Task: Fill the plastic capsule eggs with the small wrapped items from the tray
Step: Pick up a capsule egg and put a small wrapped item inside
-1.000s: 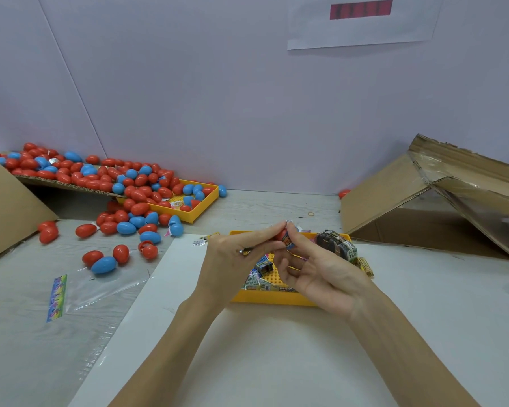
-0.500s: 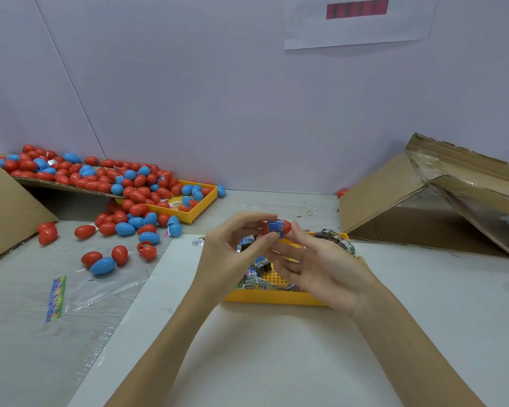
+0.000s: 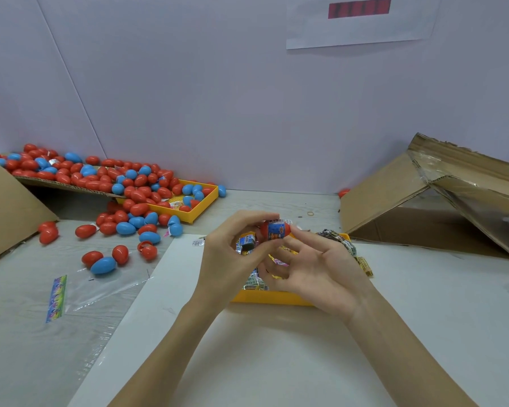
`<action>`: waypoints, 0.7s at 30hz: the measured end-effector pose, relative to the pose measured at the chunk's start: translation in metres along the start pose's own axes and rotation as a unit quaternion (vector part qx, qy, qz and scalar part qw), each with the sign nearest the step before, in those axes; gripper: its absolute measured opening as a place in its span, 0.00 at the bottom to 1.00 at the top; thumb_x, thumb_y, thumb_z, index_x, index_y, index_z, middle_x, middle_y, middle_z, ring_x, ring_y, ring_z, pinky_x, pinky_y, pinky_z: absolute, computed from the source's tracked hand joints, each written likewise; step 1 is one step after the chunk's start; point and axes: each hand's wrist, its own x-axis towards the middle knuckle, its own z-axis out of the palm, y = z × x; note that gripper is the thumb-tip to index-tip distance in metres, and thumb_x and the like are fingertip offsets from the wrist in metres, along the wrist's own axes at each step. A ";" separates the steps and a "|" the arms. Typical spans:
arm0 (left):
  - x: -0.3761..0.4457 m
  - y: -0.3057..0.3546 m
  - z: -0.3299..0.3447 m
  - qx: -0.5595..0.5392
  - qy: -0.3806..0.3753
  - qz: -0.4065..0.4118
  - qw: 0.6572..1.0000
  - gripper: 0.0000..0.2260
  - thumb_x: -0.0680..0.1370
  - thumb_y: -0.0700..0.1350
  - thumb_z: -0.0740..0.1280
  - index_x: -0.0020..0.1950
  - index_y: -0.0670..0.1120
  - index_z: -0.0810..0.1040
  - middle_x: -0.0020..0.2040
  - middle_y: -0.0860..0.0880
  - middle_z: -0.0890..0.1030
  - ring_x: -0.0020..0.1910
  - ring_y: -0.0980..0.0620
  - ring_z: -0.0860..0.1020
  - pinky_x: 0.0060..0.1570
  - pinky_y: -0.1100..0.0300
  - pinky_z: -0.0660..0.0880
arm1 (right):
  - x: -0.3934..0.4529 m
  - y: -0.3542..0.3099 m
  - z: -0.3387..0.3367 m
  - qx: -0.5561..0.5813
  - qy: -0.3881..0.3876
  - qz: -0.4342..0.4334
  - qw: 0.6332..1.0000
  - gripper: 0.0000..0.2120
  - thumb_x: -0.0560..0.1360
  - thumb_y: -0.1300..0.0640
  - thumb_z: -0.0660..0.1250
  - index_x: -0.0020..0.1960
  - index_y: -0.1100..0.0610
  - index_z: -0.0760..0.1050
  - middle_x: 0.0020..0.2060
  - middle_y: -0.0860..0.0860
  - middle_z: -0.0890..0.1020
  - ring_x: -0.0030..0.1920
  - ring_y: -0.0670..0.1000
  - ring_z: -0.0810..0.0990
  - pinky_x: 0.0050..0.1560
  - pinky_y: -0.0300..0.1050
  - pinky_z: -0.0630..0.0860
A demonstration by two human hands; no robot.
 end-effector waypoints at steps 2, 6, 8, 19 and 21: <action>0.001 0.000 -0.001 0.018 0.000 0.001 1.000 0.16 0.74 0.45 0.76 0.61 0.49 0.82 0.55 0.54 0.84 0.56 0.48 0.82 0.55 0.62 0.79 | 0.001 0.000 -0.001 -0.048 0.015 -0.018 0.999 0.12 0.79 0.55 0.71 0.58 0.61 0.83 0.56 0.61 0.82 0.57 0.60 0.81 0.58 0.56 0.79; 0.000 -0.003 -0.007 0.112 -0.001 0.031 0.993 0.17 0.72 0.46 0.77 0.61 0.50 0.82 0.54 0.53 0.84 0.54 0.55 0.82 0.55 0.62 0.79 | 0.007 0.006 -0.003 -0.337 0.147 -0.170 0.914 0.15 0.80 0.49 0.69 0.61 0.58 0.81 0.51 0.57 0.87 0.52 0.55 0.87 0.47 0.45 0.83; -0.002 -0.004 -0.007 0.130 0.001 0.031 0.991 0.19 0.72 0.47 0.76 0.62 0.49 0.83 0.55 0.52 0.84 0.55 0.56 0.81 0.57 0.62 0.79 | 0.007 0.007 -0.003 -0.446 0.154 -0.206 0.857 0.11 0.80 0.52 0.71 0.59 0.56 0.81 0.45 0.55 0.88 0.45 0.52 0.88 0.42 0.41 0.82; 0.002 -0.002 -0.005 0.158 0.041 -0.026 0.986 0.21 0.74 0.53 0.71 0.66 0.54 0.76 0.61 0.69 0.72 0.61 0.57 0.74 0.59 0.66 0.71 | -0.015 -0.107 -0.002 0.037 0.042 -0.308 0.950 0.30 0.75 0.39 0.68 0.67 0.59 0.74 0.45 0.54 0.82 0.40 0.49 0.80 0.37 0.40 0.76; 0.001 -0.003 -0.005 0.169 0.032 -0.054 0.984 0.19 0.74 0.53 0.70 0.64 0.51 0.79 0.59 0.66 0.75 0.60 0.54 0.75 0.58 0.58 0.73 | -0.020 -0.119 -0.008 -0.010 0.066 -0.292 0.954 0.38 0.73 0.32 0.66 0.71 0.60 0.73 0.45 0.54 0.83 0.39 0.49 0.80 0.36 0.41 0.76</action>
